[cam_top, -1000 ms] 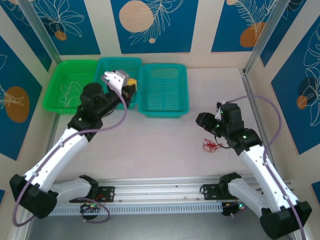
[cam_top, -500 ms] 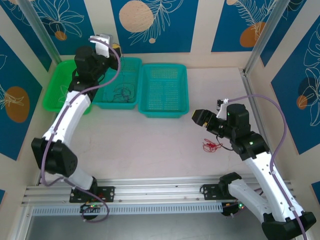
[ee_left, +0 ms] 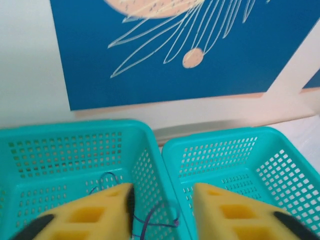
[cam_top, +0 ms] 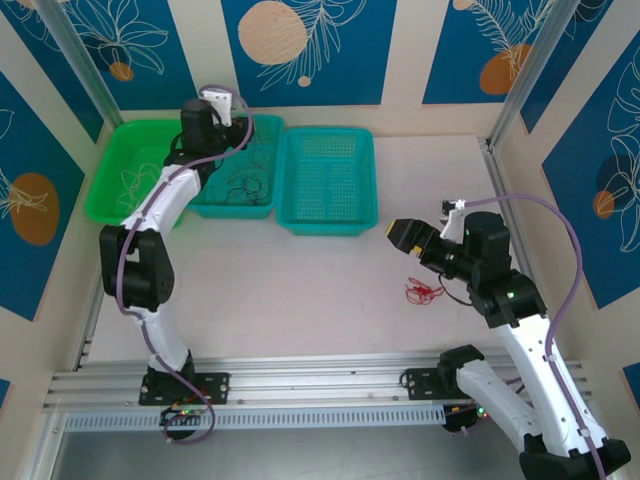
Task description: Untangle the cables
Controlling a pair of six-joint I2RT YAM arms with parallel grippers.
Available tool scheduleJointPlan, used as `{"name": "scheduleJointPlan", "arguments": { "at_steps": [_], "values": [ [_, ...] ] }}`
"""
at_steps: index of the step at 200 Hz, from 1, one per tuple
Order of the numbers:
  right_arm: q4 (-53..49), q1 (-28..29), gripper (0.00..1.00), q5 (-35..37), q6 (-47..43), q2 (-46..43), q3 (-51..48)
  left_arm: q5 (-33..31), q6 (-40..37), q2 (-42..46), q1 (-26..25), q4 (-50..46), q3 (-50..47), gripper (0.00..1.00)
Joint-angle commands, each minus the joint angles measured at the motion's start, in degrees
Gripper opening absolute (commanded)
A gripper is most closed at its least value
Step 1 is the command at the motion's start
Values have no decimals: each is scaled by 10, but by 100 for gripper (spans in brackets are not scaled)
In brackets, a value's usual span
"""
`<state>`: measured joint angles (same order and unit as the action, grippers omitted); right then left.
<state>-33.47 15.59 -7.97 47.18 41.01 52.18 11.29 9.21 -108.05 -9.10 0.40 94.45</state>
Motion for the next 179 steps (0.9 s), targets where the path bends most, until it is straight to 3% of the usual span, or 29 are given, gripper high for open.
{"name": "scheduleJointPlan", "arguments": {
  "at_steps": [1, 14, 46, 94, 139, 159, 179],
  "values": [
    [-26, -6, 87, -15, 4, -8, 14, -10, 9, 7, 12, 5, 4, 51],
    [-27, -8, 87, -13, 5, -9, 12, -8, 11, 28, 13, 13, -8, 58],
    [-31, -12, 87, 19, 19, -12, 4, 26, 27, 116, 13, 47, -65, 58],
    [-131, -50, 87, 167, 62, -20, -19, 157, 103, 274, -3, 107, -196, 59],
    [-164, -115, 86, 193, 59, 0, -93, 129, 42, 424, -95, 59, -325, 60],
    [-153, -139, 86, 172, 62, 42, -127, 115, 27, 457, -145, 38, -362, 68],
    [-115, -156, 84, 144, 63, 96, -160, 114, 22, 474, -186, 35, -391, 70]
  ]
}}
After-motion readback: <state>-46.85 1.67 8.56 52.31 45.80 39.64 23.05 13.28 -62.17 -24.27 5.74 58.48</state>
